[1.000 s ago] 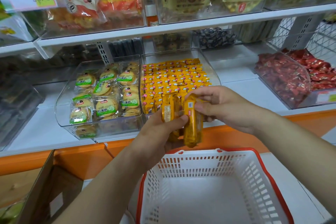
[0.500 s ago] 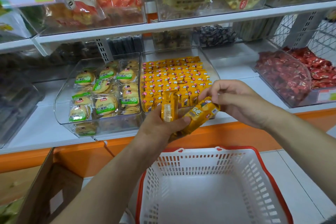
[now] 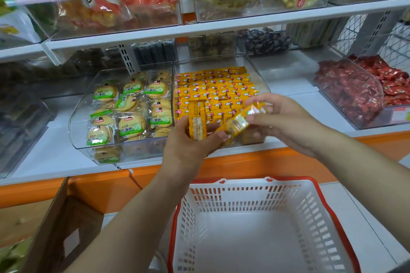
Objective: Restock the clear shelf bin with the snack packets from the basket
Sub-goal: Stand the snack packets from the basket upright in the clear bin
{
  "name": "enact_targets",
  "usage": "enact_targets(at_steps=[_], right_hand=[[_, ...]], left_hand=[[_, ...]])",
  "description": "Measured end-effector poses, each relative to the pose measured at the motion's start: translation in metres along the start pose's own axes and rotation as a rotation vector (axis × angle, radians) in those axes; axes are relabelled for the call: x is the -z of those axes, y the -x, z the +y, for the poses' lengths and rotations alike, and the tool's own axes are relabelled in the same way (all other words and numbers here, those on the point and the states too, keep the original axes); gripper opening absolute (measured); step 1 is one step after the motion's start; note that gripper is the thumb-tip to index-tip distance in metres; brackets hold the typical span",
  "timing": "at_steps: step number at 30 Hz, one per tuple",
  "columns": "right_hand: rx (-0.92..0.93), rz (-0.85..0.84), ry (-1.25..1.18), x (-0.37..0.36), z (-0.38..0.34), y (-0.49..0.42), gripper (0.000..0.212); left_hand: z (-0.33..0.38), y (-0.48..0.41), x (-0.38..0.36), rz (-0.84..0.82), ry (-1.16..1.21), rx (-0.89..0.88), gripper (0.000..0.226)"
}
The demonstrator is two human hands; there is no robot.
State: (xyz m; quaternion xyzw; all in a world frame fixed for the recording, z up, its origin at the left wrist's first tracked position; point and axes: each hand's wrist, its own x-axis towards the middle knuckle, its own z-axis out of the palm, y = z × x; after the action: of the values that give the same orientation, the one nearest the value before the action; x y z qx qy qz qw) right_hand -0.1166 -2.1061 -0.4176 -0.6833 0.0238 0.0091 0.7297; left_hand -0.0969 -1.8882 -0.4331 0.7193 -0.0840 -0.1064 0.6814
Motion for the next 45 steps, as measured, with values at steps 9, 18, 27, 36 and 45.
enact_targets(at_steps=[9,18,27,36,45], right_hand=[[0.357,0.304,0.873,0.014,0.012,-0.041,0.035],[0.256,0.035,1.436,0.004,0.021,-0.051,0.041],[0.225,-0.007,1.595,0.001,0.032,-0.042,0.038],[0.249,0.089,1.309,-0.009,0.030,-0.025,0.059],[0.033,0.041,0.378,-0.044,0.012,0.001,0.021]], left_hand=[[-0.007,-0.003,-0.001,0.008,-0.056,0.114,0.019],[-0.011,-0.003,0.005,0.009,-0.072,0.132,0.015],[-0.009,-0.001,0.008,0.027,-0.030,0.135,0.014],[-0.011,0.001,0.005,-0.111,-0.090,0.157,0.018],[-0.007,0.015,-0.009,-0.185,-0.373,-0.046,0.070]])
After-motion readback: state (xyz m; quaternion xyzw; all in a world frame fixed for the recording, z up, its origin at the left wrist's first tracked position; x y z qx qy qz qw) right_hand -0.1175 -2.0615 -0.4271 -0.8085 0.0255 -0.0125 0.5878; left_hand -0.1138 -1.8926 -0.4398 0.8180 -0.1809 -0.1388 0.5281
